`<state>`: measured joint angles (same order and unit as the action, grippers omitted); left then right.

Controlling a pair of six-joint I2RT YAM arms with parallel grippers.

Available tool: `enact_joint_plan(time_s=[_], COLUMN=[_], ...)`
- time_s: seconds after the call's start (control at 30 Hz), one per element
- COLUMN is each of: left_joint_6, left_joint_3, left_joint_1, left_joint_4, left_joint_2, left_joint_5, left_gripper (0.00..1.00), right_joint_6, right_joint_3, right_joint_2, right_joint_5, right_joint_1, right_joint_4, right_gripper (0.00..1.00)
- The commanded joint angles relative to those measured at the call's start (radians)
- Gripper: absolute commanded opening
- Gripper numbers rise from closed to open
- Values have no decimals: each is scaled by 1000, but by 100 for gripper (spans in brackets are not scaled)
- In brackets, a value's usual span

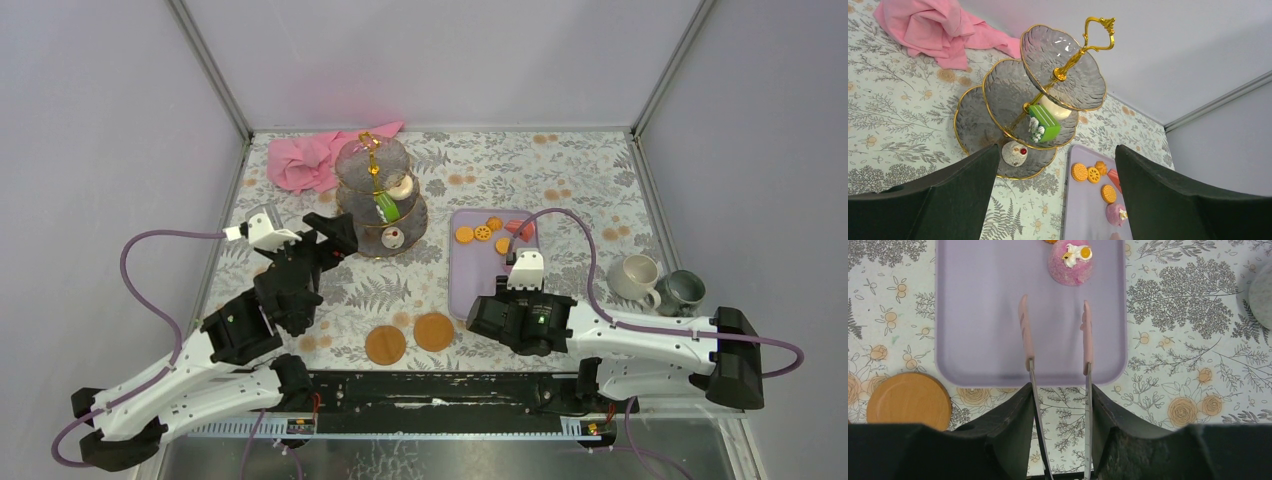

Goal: Serve the afternoon tea
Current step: Pick up the desert from the tray.

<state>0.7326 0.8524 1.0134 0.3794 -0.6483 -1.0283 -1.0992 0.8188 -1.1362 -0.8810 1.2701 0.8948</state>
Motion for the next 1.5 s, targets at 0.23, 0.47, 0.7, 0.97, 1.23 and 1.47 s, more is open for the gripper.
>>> enact_joint_plan(time_s=[0.23, 0.47, 0.7, 0.97, 1.23, 1.47], left_joint_6=[22, 21, 12, 7, 5, -2], left_joint_3=[-1, 8, 10, 3, -3, -7], left_joint_1=[-4, -2, -3, -4, -3, -3], left_joint_4=[-9, -11, -22, -30, -40, -45], left_joint_2=[-14, -30, -37, -41, -49, -47], left_joint_5=[-2, -2, -7, -11, -13, -22], left_gripper=[92, 92, 92, 92, 92, 92], right_joint_6=[-36, 97, 178, 208, 266, 299], right_joint_3=[-40, -80, -83, -102, -100, -103], right_joint_2=[-24, -23, -71, -89, -142, -180], right_joint_5=[-64, -17, 21, 37, 66, 91], right_joint_1=[-48, -148, -194, -245, -294, -322], right_joint_4=[-57, -200, -292, -334, -403, -450], right_gripper=[47, 47, 48, 48, 49, 49])
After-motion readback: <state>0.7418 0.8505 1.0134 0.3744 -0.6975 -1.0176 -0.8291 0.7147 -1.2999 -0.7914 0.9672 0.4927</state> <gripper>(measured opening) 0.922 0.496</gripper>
